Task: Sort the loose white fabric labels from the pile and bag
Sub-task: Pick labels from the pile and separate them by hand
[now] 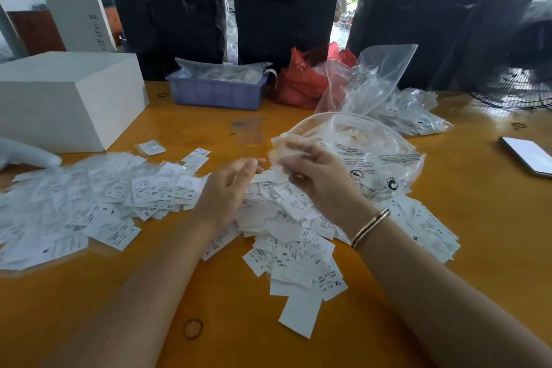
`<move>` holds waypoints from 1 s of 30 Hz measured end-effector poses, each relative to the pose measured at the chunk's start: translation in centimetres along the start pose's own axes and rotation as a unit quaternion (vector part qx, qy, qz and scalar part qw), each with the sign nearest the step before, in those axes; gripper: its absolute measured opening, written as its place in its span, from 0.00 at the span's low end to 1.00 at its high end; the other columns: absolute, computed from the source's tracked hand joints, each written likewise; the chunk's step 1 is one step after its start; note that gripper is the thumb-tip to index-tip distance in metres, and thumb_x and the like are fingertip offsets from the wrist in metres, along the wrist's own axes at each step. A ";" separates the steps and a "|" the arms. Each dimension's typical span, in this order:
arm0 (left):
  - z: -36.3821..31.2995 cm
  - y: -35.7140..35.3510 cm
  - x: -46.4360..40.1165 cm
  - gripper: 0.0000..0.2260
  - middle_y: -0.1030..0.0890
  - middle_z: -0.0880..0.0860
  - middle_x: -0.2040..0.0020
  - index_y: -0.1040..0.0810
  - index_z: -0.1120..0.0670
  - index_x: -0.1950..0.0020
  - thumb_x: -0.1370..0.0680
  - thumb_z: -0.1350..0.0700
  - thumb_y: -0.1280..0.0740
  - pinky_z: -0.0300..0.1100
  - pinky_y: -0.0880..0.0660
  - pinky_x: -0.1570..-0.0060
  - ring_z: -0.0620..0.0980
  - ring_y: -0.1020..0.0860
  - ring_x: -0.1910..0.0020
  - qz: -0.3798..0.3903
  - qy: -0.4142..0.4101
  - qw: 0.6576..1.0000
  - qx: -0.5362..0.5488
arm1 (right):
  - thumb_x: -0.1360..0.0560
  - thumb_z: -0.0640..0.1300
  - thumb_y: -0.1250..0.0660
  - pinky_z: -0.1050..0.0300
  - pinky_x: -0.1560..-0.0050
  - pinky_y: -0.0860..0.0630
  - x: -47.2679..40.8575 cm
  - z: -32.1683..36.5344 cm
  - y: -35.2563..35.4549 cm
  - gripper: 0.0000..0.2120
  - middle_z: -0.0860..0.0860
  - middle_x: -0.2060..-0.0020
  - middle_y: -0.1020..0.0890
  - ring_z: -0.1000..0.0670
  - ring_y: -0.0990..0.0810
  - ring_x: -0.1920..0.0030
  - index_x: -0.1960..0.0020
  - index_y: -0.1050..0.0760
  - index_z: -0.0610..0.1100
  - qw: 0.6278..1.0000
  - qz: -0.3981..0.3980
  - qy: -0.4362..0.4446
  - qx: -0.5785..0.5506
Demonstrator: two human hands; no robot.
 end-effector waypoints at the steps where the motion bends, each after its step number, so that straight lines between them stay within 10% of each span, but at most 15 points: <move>1: 0.1 -0.2 0.0 0.21 0.22 0.35 0.49 0.25 0.43 0.40 0.24 0.36 0.48 0.31 0.31 0.49 0.32 0.26 0.46 0.023 0.015 1.000 0.014 | 0.28 0.32 0.32 0.64 0.61 0.23 0.4 -0.8 -0.4 0.12 0.47 0.61 0.17 0.54 0.20 0.63 0.46 0.24 0.42 1.000 0.012 -0.011 0.021; 12: 1.6 -0.2 -0.9 0.06 0.23 0.42 0.66 0.21 0.39 0.55 0.24 0.52 0.31 0.26 0.30 0.69 0.36 0.26 0.67 -0.004 0.055 0.998 0.036 | 0.25 0.35 0.33 0.62 0.63 0.23 0.4 -1.5 0.6 0.12 0.53 0.64 0.19 0.56 0.21 0.65 0.48 0.25 0.51 0.959 -0.050 0.087 0.265; 17: 1.8 0.3 -1.1 0.08 0.19 0.36 0.64 0.21 0.42 0.57 0.21 0.52 0.36 0.29 0.29 0.66 0.39 0.24 0.65 -0.052 0.058 0.997 0.010 | 0.22 0.47 0.37 0.61 0.47 0.31 1.2 -1.1 0.4 0.12 0.51 0.47 0.22 0.53 0.28 0.48 0.41 0.22 0.46 0.714 0.037 0.201 0.669; 21: 1.9 0.2 -1.1 0.05 0.17 0.38 0.60 0.23 0.47 0.54 0.21 0.57 0.35 0.26 0.27 0.64 0.35 0.20 0.60 -0.065 0.047 0.996 0.033 | 0.24 0.62 0.41 0.54 0.41 0.33 1.1 -1.8 0.6 0.24 0.50 0.44 0.26 0.48 0.31 0.44 0.38 0.24 0.46 0.612 0.067 0.129 0.778; 30: 1.7 0.2 -1.0 0.09 0.17 0.37 0.60 0.20 0.44 0.55 0.23 0.59 0.33 0.25 0.27 0.61 0.34 0.20 0.59 -0.057 0.027 0.997 0.051 | 0.20 0.51 0.41 0.56 0.50 0.23 1.8 -0.9 1.2 0.15 0.51 0.52 0.19 0.52 0.21 0.54 0.50 0.19 0.43 0.679 0.070 0.120 0.721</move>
Point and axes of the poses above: each hand's wrist, its own x-axis away from the middle knuckle, its own y-axis out of the back of the hand, z = x × y, the point moved 4 cm from there along -x, towards the middle knuckle
